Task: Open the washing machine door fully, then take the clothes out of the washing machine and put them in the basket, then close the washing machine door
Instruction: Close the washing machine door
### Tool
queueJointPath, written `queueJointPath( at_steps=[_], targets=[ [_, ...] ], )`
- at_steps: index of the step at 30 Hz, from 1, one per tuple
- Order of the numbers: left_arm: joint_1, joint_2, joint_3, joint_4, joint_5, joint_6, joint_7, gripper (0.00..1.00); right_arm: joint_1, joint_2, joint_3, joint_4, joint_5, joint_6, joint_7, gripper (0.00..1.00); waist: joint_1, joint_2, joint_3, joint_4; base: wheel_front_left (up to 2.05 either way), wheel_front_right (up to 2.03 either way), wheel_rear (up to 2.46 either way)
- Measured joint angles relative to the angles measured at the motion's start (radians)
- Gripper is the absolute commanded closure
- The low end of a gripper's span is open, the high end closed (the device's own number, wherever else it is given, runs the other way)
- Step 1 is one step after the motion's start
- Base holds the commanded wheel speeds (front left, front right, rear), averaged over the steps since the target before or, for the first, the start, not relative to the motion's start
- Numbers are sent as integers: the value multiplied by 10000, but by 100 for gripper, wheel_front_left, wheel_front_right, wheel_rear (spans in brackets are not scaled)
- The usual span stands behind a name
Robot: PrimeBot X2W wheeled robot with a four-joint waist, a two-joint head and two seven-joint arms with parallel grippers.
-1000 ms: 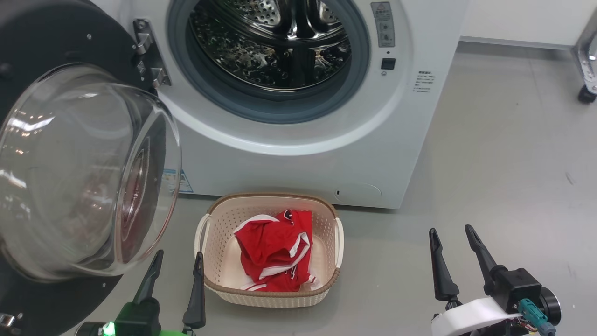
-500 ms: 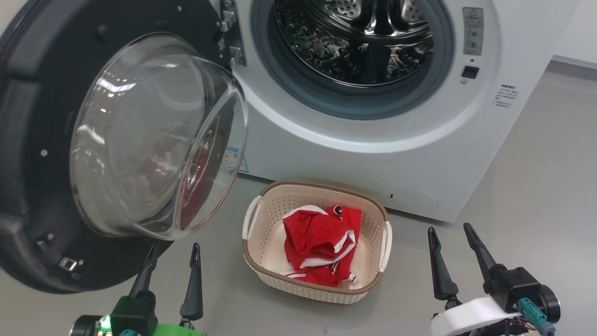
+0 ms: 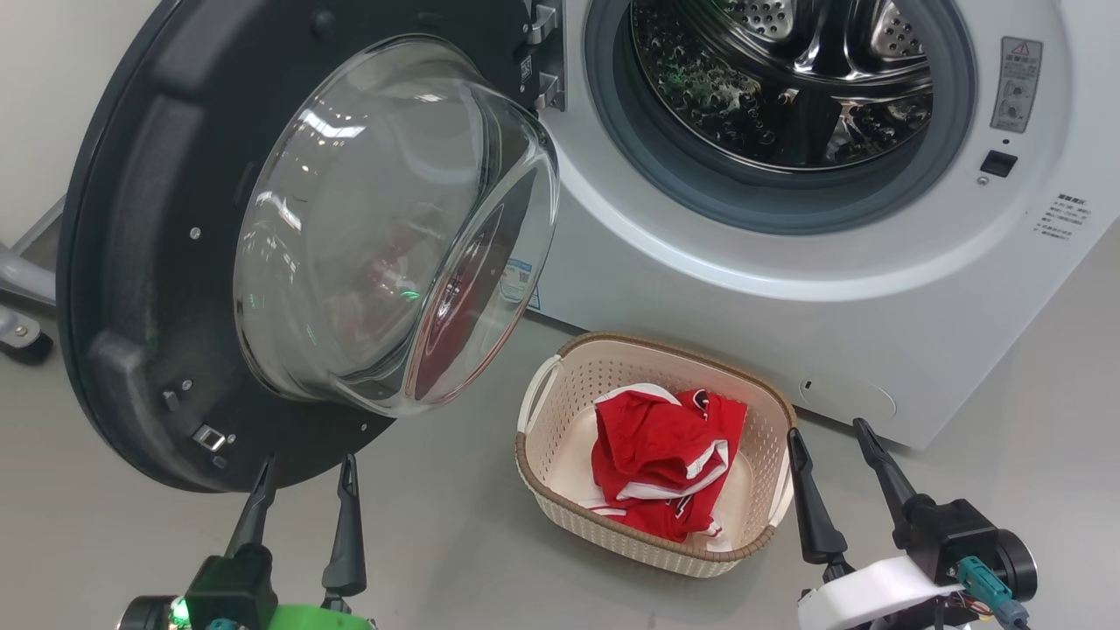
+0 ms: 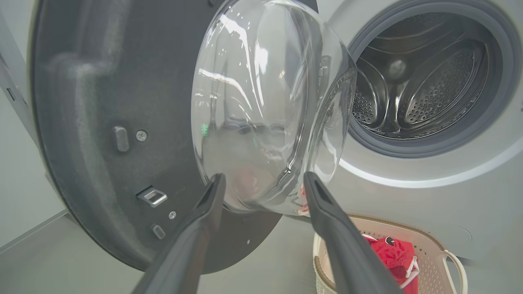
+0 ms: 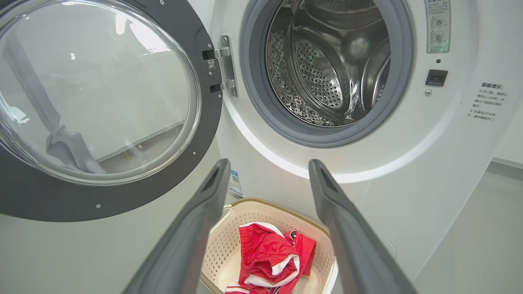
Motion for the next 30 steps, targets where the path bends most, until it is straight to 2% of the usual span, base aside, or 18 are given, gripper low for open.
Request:
queueJointPath(
  at_steps=[12,13,14,23,26,30],
  targets=[
    [0,-2,23,100,-4,2,-38,0,-81,2,42,130,4,75,0,0,0,0,-98,32,0,0,0],
    [0,-2,21,102,-4,2,-38,33,-81,0,56,136,6,75,0,0,0,0,-118,29,0,0,0],
    [0,-2,12,105,-13,2,-38,100,-81,0,71,136,8,75,0,0,0,0,-132,25,0,0,0],
    [-1,-2,-117,-50,-351,-36,-42,100,-81,2,148,140,21,73,0,0,0,0,-168,-23,0,0,0],
    [-2,-2,-242,-328,-1172,-491,-42,100,-81,2,144,163,21,71,0,0,0,0,-174,-26,0,0,0],
    [-22,-2,-376,-974,-2957,-1087,-113,100,-80,2,151,178,52,71,0,0,0,0,-212,-10,0,0,0]
  ],
)
